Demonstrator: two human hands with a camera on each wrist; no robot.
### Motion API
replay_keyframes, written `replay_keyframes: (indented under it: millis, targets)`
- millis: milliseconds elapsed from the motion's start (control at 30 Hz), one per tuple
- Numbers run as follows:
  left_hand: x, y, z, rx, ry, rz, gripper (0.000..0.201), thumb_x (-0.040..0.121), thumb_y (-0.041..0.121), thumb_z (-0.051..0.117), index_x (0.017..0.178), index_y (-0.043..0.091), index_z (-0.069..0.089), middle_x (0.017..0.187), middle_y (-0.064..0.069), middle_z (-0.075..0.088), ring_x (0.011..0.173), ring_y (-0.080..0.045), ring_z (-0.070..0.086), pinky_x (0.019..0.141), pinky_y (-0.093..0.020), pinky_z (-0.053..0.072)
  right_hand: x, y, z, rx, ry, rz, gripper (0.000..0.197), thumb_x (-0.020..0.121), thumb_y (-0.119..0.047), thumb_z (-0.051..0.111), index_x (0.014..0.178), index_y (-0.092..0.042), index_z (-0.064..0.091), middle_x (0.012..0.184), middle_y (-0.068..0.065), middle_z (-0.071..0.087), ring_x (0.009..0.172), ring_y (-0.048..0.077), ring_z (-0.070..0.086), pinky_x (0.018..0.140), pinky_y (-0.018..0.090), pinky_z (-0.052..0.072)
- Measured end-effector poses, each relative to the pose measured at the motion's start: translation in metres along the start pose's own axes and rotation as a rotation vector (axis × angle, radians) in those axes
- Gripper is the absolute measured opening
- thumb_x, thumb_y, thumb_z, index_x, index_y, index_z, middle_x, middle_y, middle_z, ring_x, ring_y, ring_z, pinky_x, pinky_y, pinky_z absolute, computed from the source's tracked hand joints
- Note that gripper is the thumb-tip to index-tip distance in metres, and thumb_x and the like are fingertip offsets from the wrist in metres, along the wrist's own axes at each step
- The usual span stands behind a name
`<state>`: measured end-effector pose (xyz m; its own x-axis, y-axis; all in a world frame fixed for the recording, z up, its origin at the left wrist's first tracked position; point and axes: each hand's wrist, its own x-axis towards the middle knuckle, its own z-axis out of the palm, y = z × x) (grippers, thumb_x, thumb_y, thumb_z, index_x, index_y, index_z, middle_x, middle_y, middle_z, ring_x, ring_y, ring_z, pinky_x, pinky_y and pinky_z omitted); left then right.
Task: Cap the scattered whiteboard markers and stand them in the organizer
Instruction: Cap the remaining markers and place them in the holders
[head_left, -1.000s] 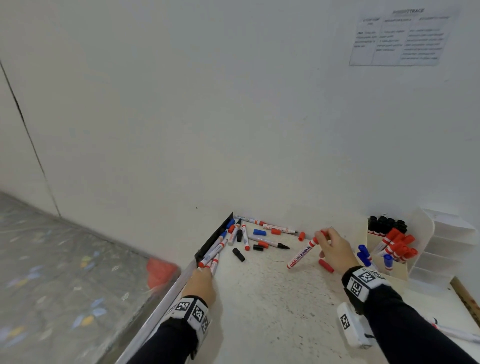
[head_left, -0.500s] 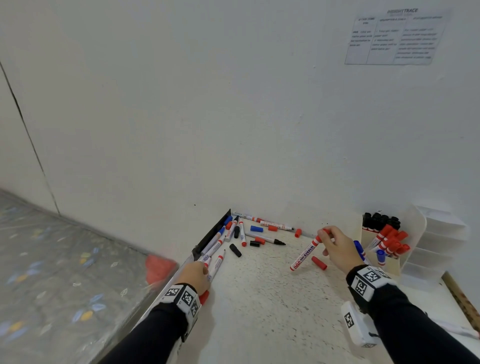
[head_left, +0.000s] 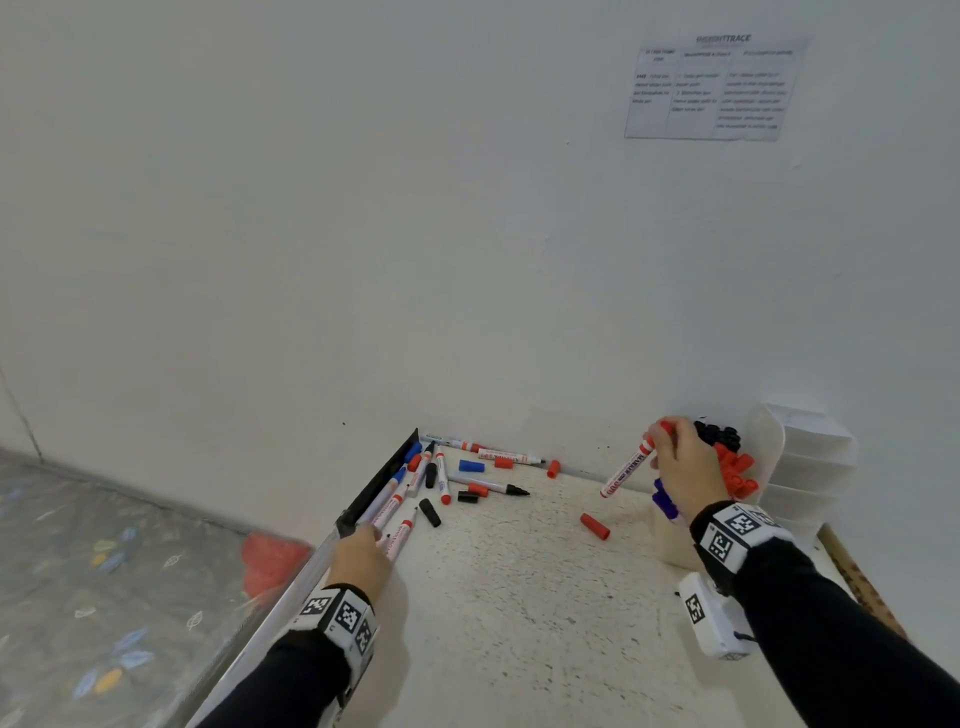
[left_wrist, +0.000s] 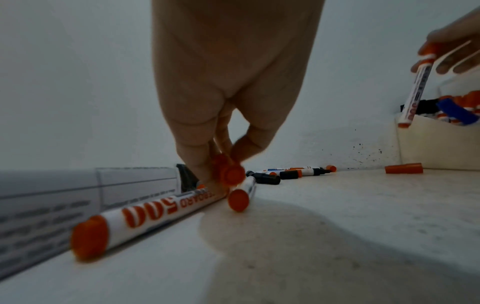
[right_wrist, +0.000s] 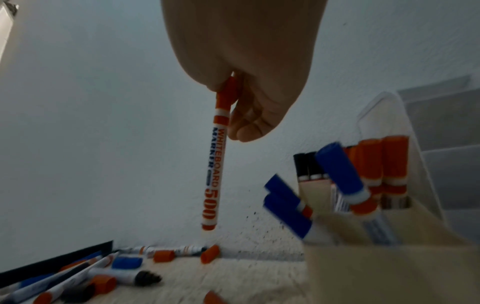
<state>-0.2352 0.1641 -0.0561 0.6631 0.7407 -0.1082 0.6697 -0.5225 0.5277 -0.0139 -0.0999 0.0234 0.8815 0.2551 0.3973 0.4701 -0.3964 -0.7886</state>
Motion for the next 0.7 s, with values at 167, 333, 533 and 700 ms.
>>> replay_keyframes:
  millis: [167,333,533,700]
  targets:
    - [0.021,0.019,0.016,-0.013,-0.022,0.054,0.028,0.096,0.008,0.04,0.12,0.01,0.054,0.126,-0.009,0.056,0.113,-0.019,0.055,0.102,-0.028,0.042,0.028,0.01,-0.046,-0.095,0.212,0.022,0.02,0.098,-0.021,0.039,0.111,-0.011,0.049,0.094,0.008,0.059,0.085,0.027,0.06,0.082,0.044,0.051]
    - [0.034,0.03,0.033,0.077,-0.122,0.091,0.036,0.093,0.014,0.044,0.129,0.02,0.046,0.136,-0.007,0.045,0.123,-0.019,0.047,0.105,-0.031,0.038,0.044,0.037,-0.074,-0.171,0.179,0.148,0.014,0.097,-0.018,0.039,0.105,-0.012,0.048,0.097,0.019,0.063,0.085,0.035,0.062,0.082,0.047,0.052]
    - [0.045,0.03,0.04,0.146,-0.108,0.123,0.048,0.088,0.017,0.058,0.133,0.022,0.04,0.139,-0.005,0.044,0.125,-0.018,0.047,0.104,-0.03,0.039,0.043,0.049,-0.063,-0.305,-0.045,0.161,0.021,0.094,-0.008,0.045,0.114,-0.006,0.053,0.099,0.014,0.058,0.081,0.024,0.056,0.065,0.024,0.046]
    - [0.052,0.028,0.04,0.057,-0.074,0.121,0.045,0.088,0.01,0.056,0.13,0.019,0.042,0.136,-0.004,0.047,0.121,-0.017,0.049,0.102,-0.027,0.04,0.039,0.059,-0.049,-0.34,-0.1,0.152,0.011,0.089,-0.001,0.053,0.091,-0.012,0.053,0.083,0.01,0.063,0.072,0.023,0.06,0.052,0.016,0.037]
